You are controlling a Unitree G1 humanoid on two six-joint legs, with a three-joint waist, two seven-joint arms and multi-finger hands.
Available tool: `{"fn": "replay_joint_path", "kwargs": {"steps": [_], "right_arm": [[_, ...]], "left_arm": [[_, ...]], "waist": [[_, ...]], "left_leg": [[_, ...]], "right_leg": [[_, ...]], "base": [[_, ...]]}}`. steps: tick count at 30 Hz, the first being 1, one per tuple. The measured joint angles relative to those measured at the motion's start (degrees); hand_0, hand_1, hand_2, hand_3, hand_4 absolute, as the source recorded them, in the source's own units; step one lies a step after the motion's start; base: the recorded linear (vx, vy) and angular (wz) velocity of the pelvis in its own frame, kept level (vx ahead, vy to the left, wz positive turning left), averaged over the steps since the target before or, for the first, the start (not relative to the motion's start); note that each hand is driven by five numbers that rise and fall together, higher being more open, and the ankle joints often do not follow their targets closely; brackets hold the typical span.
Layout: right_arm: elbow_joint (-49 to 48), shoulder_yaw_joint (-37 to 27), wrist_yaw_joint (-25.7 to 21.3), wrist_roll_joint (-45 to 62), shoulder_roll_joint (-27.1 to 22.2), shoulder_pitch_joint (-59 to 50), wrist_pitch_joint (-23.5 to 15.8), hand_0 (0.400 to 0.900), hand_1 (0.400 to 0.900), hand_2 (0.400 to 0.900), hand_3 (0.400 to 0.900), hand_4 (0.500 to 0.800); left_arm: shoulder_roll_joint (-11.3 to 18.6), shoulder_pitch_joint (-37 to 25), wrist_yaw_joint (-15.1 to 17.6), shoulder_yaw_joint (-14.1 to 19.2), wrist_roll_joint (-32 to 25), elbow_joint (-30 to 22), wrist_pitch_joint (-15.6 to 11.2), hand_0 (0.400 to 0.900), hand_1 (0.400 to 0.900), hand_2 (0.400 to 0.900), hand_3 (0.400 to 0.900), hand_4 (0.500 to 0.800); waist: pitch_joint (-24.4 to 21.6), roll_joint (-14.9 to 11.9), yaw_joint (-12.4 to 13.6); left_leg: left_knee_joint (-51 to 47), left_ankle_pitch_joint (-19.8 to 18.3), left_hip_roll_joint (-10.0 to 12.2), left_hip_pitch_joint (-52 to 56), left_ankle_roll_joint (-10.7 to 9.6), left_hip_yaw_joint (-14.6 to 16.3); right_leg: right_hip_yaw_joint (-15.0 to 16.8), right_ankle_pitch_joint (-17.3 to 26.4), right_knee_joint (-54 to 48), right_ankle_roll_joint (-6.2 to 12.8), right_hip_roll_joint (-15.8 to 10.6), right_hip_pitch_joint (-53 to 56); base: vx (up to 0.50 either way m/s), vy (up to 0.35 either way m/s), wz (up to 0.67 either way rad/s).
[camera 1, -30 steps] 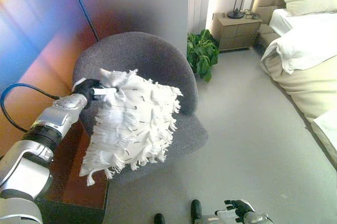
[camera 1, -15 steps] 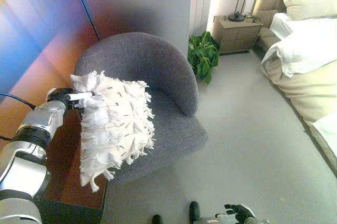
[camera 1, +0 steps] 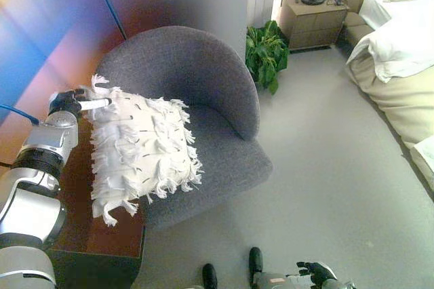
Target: Pick up the pillow and put it on the sofa.
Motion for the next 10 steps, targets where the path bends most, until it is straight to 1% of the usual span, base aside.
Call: {"fn": "replay_joint_path", "kwargs": {"steps": [4,7,10], "right_arm": [[-0.2,0.0,0.0,-0.1,0.0,0.0,0.0,0.9,0.9,0.9,0.9,0.8],[-0.2,0.0,0.0,-0.3,0.0,0.0,0.1,0.9,0.9,0.9,0.9,0.8],[-0.2,0.0,0.0,-0.4,0.0,0.1,0.1,0.9,0.9,0.9,0.9,0.8]], "left_arm": [[0.0,-1.9,-0.1,0.0,0.0,0.0,-0.6,0.9,0.9,0.9,0.9,0.8],[0.0,-2.1,-1.3,0.0,0.0,-0.2,-0.8,0.9,0.9,0.9,0.9,0.8],[0.0,-2.1,-1.9,0.3,-0.1,-0.2,-0.8,0.9,0.9,0.9,0.9,0.8]], "waist": [[0.4,0.0,-0.3],[0.5,0.0,-0.2],[0.5,0.0,0.0]], "left_leg": [[0.0,-0.1,0.0,0.6,0.0,0.0],[0.0,-0.2,0.0,1.2,-0.1,0.0],[0.0,-0.2,0.0,1.4,-0.1,0.0]], "right_leg": [[0.0,0.0,0.0,0.0,0.0,0.6],[0.0,-0.1,0.0,0.01,0.0,1.1],[0.0,-0.1,0.0,0.01,0.0,1.4]], "base": [[0.05,-0.006,0.01],[0.03,-0.007,0.0],[0.0,0.0,0.0]]}}
